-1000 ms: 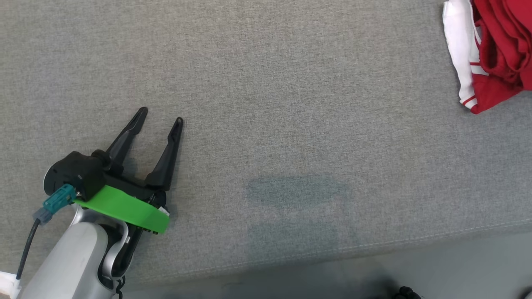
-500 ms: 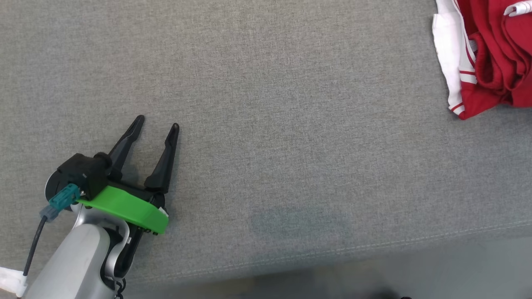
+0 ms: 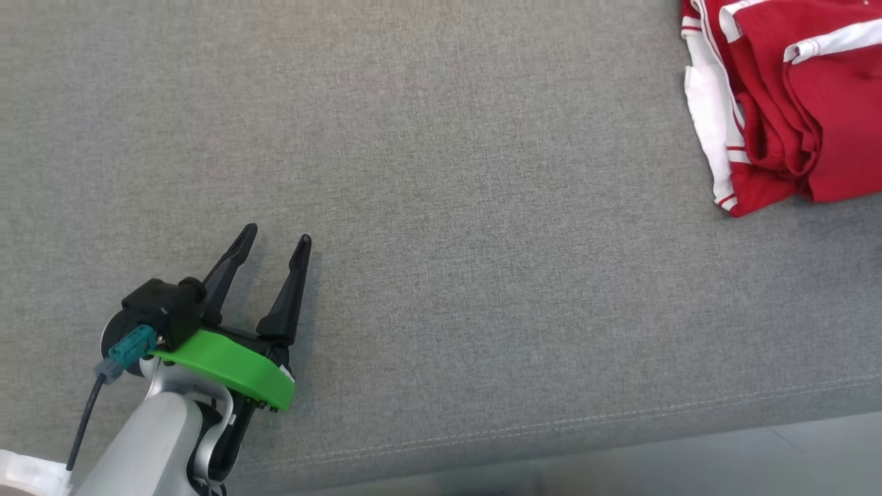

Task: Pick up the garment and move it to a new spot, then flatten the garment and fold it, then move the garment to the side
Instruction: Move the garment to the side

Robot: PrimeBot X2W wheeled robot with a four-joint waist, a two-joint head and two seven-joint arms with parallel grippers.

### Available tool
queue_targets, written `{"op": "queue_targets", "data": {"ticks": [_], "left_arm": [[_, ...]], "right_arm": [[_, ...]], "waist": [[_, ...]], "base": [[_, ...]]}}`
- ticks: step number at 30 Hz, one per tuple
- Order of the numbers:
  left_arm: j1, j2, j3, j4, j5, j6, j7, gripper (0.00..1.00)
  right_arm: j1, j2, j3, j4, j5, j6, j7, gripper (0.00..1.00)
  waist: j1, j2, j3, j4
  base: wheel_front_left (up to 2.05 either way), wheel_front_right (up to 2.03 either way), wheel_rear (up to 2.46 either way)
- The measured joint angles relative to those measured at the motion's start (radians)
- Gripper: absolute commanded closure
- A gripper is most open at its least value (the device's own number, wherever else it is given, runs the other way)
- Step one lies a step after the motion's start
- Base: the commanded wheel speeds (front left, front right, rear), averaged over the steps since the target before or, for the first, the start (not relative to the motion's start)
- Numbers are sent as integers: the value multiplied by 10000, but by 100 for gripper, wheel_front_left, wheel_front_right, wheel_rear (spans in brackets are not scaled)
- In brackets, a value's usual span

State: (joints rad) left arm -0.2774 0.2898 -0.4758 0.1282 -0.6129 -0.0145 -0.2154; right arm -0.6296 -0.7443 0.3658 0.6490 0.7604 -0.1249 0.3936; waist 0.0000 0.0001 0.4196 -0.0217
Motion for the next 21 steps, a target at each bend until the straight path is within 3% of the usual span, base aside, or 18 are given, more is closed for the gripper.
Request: {"op": "queue_targets", "data": {"ticks": [9, 15, 21], "left_arm": [[337, -234, 433, 644, 29, 395, -245, 0], [760, -157, 660, 1081, 332, 713, -322, 0], [1125, -100, 984, 1317, 458, 867, -330, 0]], "right_arm": [[438, 138, -650, -1112, -1108, 0, -3735, 0], [1977, 1549, -708, -1622, -1453, 0, -5689, 0], [3090, 2441, -491, -1931, -1835, -2, -6876, 0]], "waist": [[0, 0, -980, 206], [0, 0, -1757, 360], [0, -1, -2374, 470]], "base": [[0, 0, 0], [0, 0, 0], [0, 0, 0]]}}
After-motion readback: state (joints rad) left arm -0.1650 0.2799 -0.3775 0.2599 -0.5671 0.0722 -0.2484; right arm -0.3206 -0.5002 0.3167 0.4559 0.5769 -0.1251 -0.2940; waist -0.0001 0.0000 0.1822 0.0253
